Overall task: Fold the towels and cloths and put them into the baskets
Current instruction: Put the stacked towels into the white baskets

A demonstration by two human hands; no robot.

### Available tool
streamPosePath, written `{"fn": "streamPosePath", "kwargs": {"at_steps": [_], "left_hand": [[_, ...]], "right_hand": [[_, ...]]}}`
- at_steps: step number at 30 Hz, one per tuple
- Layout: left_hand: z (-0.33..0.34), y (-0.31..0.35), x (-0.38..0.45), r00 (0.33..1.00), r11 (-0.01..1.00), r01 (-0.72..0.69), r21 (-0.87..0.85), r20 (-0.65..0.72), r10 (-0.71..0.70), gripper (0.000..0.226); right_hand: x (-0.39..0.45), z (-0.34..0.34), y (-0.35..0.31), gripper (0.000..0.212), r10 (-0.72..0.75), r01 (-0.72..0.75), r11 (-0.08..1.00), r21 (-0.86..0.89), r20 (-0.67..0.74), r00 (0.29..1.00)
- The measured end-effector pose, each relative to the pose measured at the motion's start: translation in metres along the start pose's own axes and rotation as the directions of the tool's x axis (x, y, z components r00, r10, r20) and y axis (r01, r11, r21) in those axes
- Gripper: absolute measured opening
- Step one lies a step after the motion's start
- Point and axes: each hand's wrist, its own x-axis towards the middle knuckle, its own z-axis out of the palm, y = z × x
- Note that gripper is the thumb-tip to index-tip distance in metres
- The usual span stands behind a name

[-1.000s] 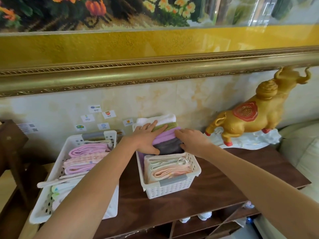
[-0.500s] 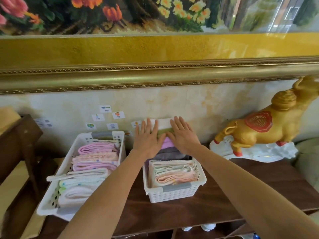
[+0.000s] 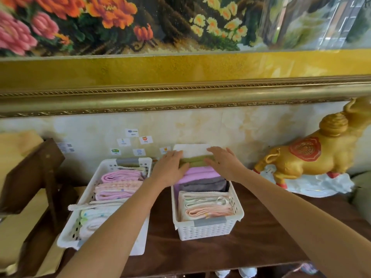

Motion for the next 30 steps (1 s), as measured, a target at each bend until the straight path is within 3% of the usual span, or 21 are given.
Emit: {"fn": "streamPosePath", "kwargs": {"at_steps": [3,5,7,8,9,10,11,15,18,21,30], "left_hand": [[-0.011,-0.009,-0.026,0.996,0.998,0.005,-0.068,-0.09,-0.011,0.052],[-0.008,-0.024,-0.036,0.991,0.999,0.043,-0.026,-0.124,-0.046,0.053],[0.0,-0.04,-0.039,0.986,0.988,0.149,-0.05,-0.066,-0.152,0.057],[0.007,-0.049,-0.041,0.978,0.977,0.208,-0.052,-0.013,-0.209,0.057],[0.015,-0.055,-0.042,0.967,0.968,0.251,-0.03,0.043,-0.249,0.054],[0.021,-0.058,-0.044,0.96,0.963,0.27,-0.009,0.078,-0.268,0.048],[0.024,-0.061,-0.045,0.957,0.96,0.28,-0.011,0.085,-0.278,0.042],[0.021,-0.072,-0.048,0.931,0.921,0.364,-0.138,0.08,-0.356,0.033],[0.015,-0.074,-0.052,0.923,0.848,0.378,-0.372,0.083,-0.375,0.028],[0.011,-0.062,-0.057,0.897,0.681,0.431,-0.592,0.197,-0.396,0.036],[0.012,-0.043,-0.064,0.902,0.606,0.419,-0.677,0.231,-0.366,0.036]], "right_hand": [[-0.018,-0.013,-0.007,0.047,0.039,-0.023,0.992,0.126,-0.128,0.991],[-0.023,-0.013,-0.006,0.042,0.156,-0.145,0.984,0.103,-0.107,0.982],[-0.029,-0.008,-0.013,0.036,0.286,-0.281,0.948,0.147,-0.015,0.958],[-0.032,0.0,-0.02,0.036,0.283,-0.288,0.945,0.159,0.052,0.958],[-0.033,0.008,-0.021,0.039,0.266,-0.271,0.961,0.055,0.084,0.96],[-0.03,0.017,-0.021,0.04,0.25,-0.25,0.968,0.009,0.014,0.968],[-0.03,0.021,-0.024,0.037,0.325,-0.326,0.945,0.006,0.041,0.945],[-0.036,0.035,-0.033,0.035,0.495,-0.477,0.844,0.246,-0.011,0.869],[-0.042,0.044,-0.039,0.04,0.492,-0.46,0.835,0.3,-0.035,0.87],[-0.05,0.056,-0.054,0.047,0.456,-0.43,0.851,0.3,-0.02,0.89],[-0.05,0.059,-0.062,0.045,0.519,-0.495,0.792,0.358,0.033,0.854]]}}
